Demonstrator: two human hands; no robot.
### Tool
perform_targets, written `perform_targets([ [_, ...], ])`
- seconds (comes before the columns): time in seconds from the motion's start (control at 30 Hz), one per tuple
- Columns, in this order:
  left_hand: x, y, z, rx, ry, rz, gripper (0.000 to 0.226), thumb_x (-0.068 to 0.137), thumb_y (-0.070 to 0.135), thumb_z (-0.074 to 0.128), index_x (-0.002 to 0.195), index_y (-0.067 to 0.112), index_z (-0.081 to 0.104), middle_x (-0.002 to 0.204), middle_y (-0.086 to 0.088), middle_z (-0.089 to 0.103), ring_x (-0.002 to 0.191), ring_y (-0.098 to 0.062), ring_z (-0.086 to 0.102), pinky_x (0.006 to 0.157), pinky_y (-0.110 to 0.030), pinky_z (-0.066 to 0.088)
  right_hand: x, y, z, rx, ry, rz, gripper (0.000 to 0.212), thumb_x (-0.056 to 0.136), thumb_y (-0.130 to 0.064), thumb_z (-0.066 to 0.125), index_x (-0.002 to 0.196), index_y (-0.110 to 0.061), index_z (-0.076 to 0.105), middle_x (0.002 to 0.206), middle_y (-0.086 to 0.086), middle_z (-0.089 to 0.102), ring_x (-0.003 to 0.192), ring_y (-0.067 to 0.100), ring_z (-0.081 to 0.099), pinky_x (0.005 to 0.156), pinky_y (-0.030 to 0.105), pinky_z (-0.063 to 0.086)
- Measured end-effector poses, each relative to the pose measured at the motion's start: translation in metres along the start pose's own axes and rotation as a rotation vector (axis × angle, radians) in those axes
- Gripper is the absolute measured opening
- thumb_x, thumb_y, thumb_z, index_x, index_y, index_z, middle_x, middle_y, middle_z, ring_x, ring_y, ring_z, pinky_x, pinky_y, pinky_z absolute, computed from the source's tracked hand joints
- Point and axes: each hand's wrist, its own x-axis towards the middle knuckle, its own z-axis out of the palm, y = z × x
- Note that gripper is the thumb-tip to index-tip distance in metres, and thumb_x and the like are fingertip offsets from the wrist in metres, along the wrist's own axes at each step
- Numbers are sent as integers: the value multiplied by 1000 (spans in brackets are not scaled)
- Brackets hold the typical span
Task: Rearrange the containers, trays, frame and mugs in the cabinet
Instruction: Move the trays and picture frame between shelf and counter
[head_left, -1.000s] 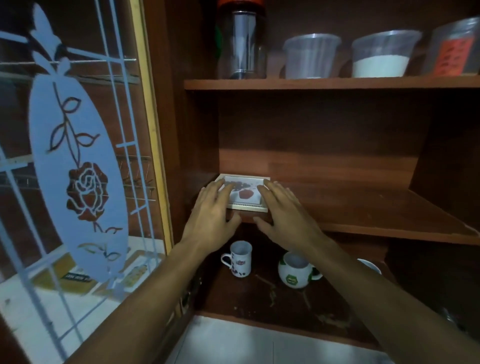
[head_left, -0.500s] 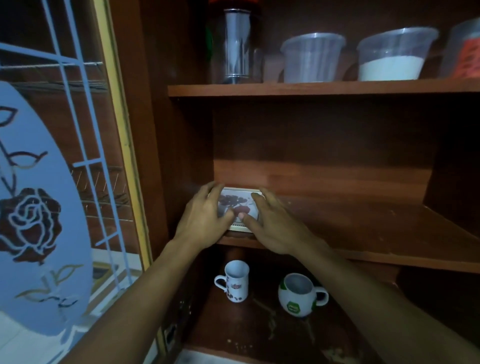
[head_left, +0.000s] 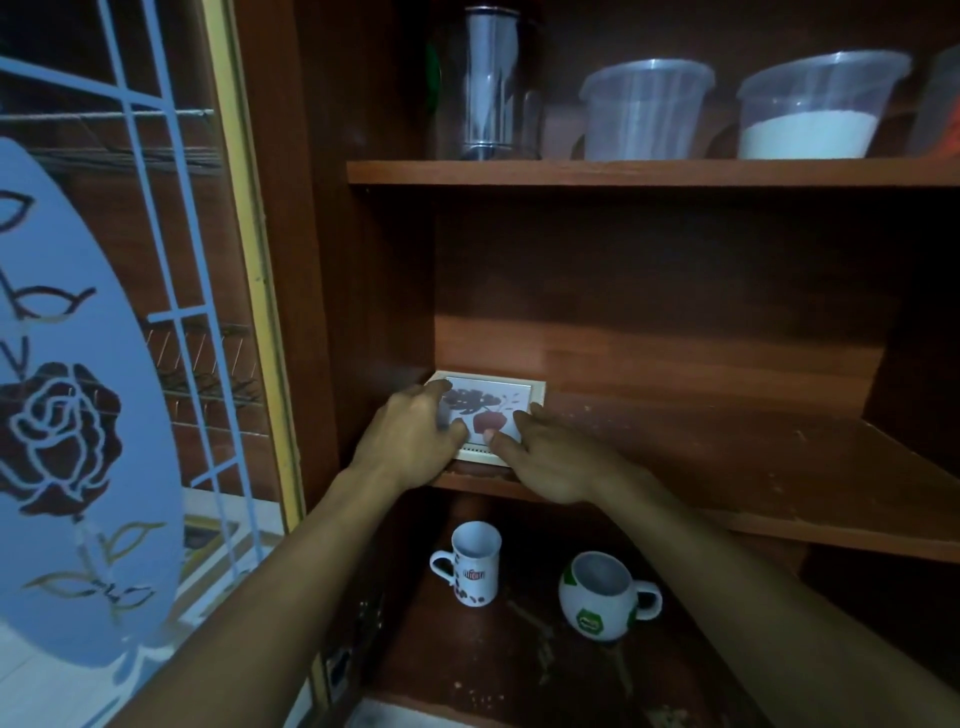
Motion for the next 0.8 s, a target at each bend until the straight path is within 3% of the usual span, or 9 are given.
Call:
perform_targets([
  [0.3,-18,7,-9,2,-16,11,49,87,34,60,133,16,55,130,-9,57,114,-27,57,93,-34,49,-27,-8,-6,-30,-40,1,73,100,-60,20,154,-11,18,163,9,11,149,21,14,115,37,21],
  [0.5,-30,11,-14,15,-20,-2,45,86,37,62,127,17,60,127,-7,58,112,-24,57,90,-32,50,-40,-9,-1,-45,-51,16,77,99,-63,17,156,-12,9,164,8,0,151,21,4,119,38,11],
  [0.6,-34,12,-19,36,-16,-19,37,89,32,59,121,15,64,123,-10,60,109,-26,58,87,-30,49,-43,-9,3,-47,-47,24,78,99,-63,18,155,-10,12,164,11,4,150,26,8,121,41,14],
  [0.7,-31,8,-23,18,-18,-94,32,91,31,57,114,11,67,117,-15,64,104,-31,61,85,-32,51,-37,-8,12,15,7,70,69,100,-56,30,146,-5,28,153,23,25,139,42,27,113,50,27],
  [0.8,-26,5,-23,17,-62,-172,35,90,35,57,113,9,65,114,-16,64,99,-34,62,81,-33,53,-33,-6,17,82,23,141,74,97,-60,33,144,-4,27,145,26,35,131,45,37,108,55,33],
])
